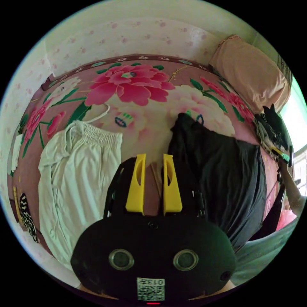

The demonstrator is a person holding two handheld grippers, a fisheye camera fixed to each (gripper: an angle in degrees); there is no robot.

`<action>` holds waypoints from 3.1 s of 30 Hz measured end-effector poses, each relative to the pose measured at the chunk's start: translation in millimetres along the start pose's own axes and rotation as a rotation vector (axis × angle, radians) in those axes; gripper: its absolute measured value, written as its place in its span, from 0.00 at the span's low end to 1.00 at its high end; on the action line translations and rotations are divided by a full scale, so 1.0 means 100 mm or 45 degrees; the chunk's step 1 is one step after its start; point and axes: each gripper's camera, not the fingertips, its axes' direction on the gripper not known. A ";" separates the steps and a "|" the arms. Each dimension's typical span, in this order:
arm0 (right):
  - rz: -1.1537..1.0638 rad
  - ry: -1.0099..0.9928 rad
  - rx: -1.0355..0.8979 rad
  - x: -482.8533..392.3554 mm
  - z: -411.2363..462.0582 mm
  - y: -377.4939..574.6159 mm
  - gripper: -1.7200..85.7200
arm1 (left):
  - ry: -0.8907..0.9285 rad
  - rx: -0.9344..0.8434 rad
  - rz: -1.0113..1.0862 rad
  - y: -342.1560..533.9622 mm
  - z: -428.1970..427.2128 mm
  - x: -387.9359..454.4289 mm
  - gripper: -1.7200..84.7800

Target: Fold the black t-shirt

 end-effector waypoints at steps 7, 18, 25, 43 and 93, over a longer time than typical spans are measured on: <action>-0.090 -0.064 -0.007 -0.89 -0.44 0.57 0.06 | -0.094 -0.241 0.103 0.96 0.23 0.31 0.15; -0.530 -0.482 0.228 -2.89 -0.68 -0.67 0.07 | -0.140 -0.109 -0.129 1.26 -0.04 -0.04 0.07; -1.081 -0.747 0.295 -5.06 -0.55 -2.25 0.09 | -0.081 -0.043 -0.232 1.82 -0.34 -0.36 0.17; -1.913 -0.502 0.197 -7.49 0.04 -3.17 0.03 | -0.157 -0.075 -0.224 1.97 -0.29 -0.42 0.03; -0.276 -0.259 -0.311 -0.17 2.04 -1.26 0.07 | 0.144 0.035 0.221 -2.06 1.36 0.43 0.06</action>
